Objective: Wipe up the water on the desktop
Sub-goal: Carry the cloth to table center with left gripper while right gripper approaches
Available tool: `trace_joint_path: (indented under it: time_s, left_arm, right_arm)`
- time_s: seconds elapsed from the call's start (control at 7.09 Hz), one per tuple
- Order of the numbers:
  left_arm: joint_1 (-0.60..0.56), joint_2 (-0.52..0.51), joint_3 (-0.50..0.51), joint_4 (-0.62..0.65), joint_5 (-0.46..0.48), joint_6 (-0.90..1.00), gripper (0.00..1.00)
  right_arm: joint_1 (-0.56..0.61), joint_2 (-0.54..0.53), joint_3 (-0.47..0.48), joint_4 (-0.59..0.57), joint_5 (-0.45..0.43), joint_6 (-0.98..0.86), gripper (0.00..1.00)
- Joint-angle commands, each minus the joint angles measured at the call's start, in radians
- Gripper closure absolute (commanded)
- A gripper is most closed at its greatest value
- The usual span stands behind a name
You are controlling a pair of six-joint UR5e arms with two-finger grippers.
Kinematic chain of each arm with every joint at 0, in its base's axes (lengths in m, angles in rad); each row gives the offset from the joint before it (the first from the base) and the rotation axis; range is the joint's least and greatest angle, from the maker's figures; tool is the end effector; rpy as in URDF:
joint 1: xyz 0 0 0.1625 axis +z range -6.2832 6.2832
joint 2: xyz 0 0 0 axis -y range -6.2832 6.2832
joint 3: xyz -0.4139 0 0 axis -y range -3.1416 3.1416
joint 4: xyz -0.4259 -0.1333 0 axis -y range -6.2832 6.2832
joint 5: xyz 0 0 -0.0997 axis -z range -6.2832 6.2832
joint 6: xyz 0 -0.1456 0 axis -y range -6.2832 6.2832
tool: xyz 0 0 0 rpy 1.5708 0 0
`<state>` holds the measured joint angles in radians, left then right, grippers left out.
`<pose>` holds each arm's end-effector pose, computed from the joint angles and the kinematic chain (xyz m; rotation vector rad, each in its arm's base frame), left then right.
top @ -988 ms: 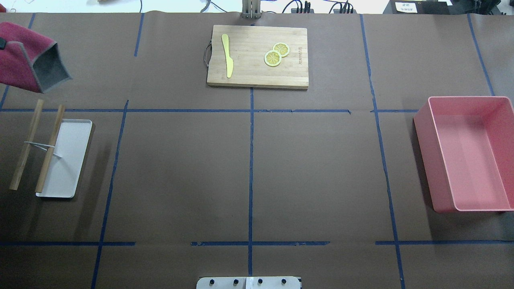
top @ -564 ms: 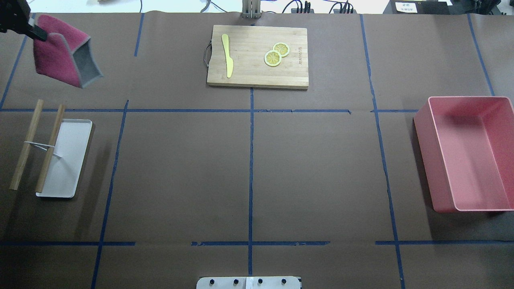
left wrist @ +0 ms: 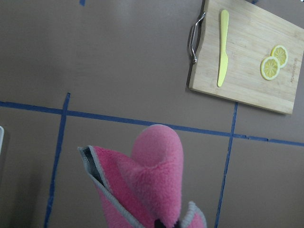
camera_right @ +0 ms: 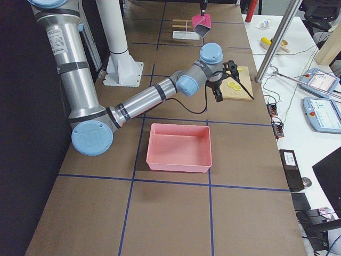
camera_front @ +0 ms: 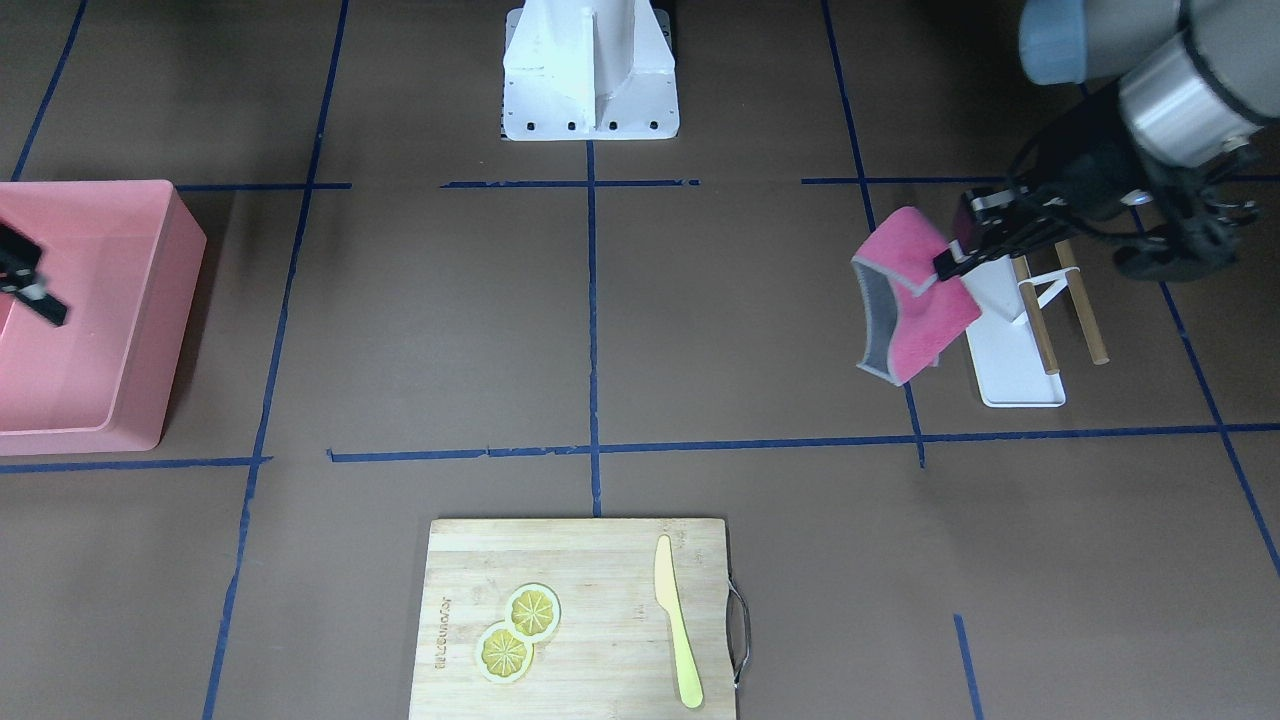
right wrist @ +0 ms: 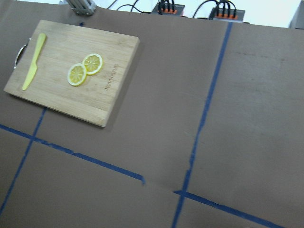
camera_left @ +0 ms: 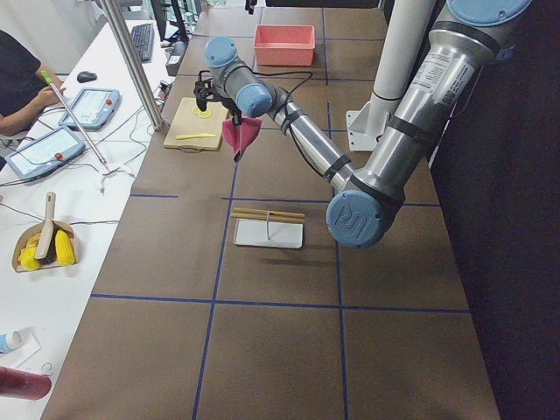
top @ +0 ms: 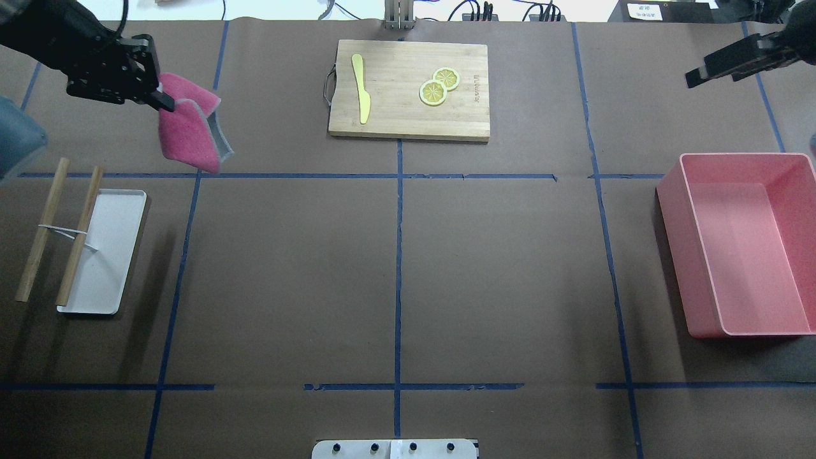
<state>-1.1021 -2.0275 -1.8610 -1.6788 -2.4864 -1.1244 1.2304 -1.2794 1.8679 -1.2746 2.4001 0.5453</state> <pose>0.2675 -0.5678 0.2276 -0.0584 1.1599 -0.1895 -0.1800 -0.5859 0.3077 0.4184 -1.0502 -0.1838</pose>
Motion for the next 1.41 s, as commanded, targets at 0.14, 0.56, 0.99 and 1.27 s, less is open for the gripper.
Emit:
trace_joint_path:
  time_s: [0.14, 0.56, 0.99, 1.27]
  left_arm:
    - [0.146, -0.051, 0.011, -0.151, 0.206, -0.317, 0.98]
    - [0.221, -0.119, 0.051, -0.307, 0.238, -0.571, 0.98]
    - [0.301, -0.210, 0.141, -0.403, 0.239, -0.684, 0.97]
    - [0.303, -0.232, 0.147, -0.404, 0.239, -0.686, 0.97]
  right_arm:
    - [-0.348, 0.199, 0.059, 0.000, -0.387, 0.189, 0.00]
    - [-0.535, 0.268, 0.074, 0.000, -0.573, 0.190, 0.00]
    - [-0.587, 0.282, 0.091, 0.000, -0.582, 0.154, 0.00]
    - [-0.660, 0.295, 0.091, -0.002, -0.645, 0.096, 0.00]
